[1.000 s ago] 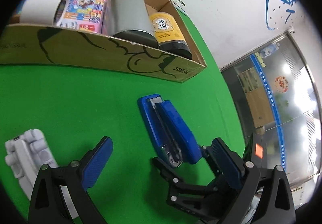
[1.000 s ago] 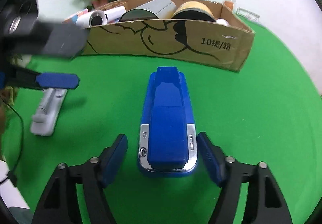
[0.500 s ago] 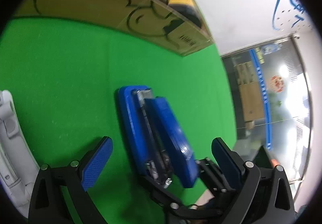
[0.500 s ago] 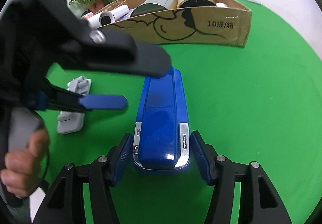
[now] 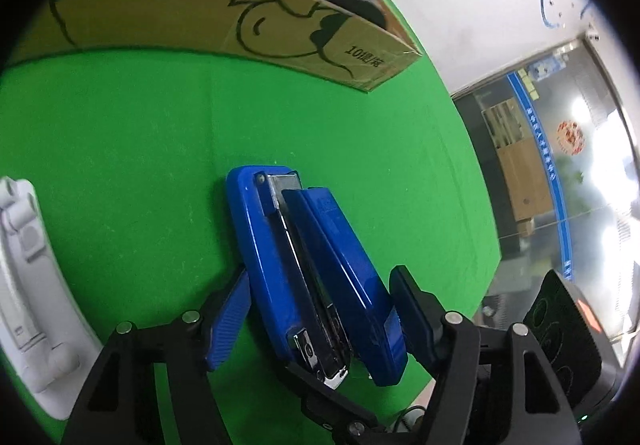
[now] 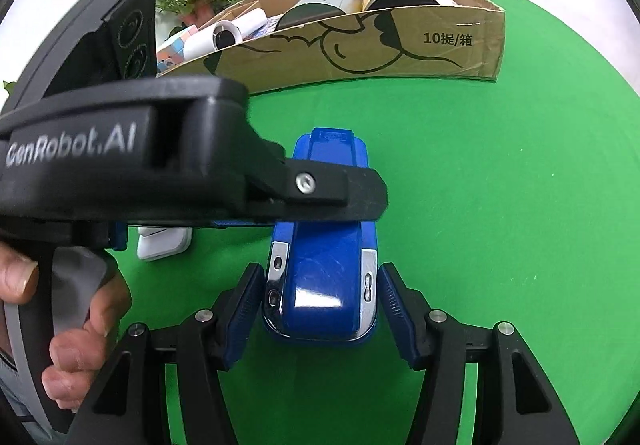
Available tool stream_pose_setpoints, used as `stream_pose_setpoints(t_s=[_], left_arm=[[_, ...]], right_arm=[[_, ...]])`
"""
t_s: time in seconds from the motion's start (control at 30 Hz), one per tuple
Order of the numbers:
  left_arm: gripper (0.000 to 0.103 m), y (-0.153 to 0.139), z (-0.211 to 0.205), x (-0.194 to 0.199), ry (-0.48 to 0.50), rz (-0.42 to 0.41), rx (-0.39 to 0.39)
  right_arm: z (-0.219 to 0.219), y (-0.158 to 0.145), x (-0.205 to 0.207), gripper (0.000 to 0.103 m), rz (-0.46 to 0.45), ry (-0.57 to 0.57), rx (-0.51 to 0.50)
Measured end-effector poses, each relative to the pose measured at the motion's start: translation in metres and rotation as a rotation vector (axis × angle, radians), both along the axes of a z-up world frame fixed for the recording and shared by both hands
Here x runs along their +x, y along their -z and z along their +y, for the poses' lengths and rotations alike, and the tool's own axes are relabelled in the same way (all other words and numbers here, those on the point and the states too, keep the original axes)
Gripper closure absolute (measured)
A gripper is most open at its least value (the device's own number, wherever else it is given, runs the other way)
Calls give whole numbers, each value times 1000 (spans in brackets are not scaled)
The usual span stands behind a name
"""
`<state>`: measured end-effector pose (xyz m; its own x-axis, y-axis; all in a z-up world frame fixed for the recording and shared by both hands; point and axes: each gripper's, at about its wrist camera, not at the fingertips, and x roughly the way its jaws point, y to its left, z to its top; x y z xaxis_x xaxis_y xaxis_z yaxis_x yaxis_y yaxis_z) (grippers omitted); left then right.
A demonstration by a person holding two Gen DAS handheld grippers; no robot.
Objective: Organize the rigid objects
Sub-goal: 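Lift the stapler with the right gripper and carry it into the box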
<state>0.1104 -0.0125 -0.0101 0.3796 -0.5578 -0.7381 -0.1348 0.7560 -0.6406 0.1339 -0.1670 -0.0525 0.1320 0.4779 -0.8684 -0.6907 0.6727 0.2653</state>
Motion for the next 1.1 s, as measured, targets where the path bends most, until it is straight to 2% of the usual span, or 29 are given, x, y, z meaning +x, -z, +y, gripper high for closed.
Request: stream_pose_setpoints(t_s=[0.2,0.4,0.63,0.87,1.1], left_arm=[[42,-43,2,-8,-21,-133,45],[49,-90,18,-12,-44,-254,134],[51,-123,62,7,-96,-308,177],[52,-142,116,45,-109,-310,144],[54,-135,162,95,-102,-217,79]], right_arm=[[3,-27,-2,47,-108,0,62],[28,-60,5,47,-187,-31,117],[75,-89,28,48,-231,-69,178],[139,-107,79,48,-224,-84,180],[202,-98,139,48,-120,-85,113]])
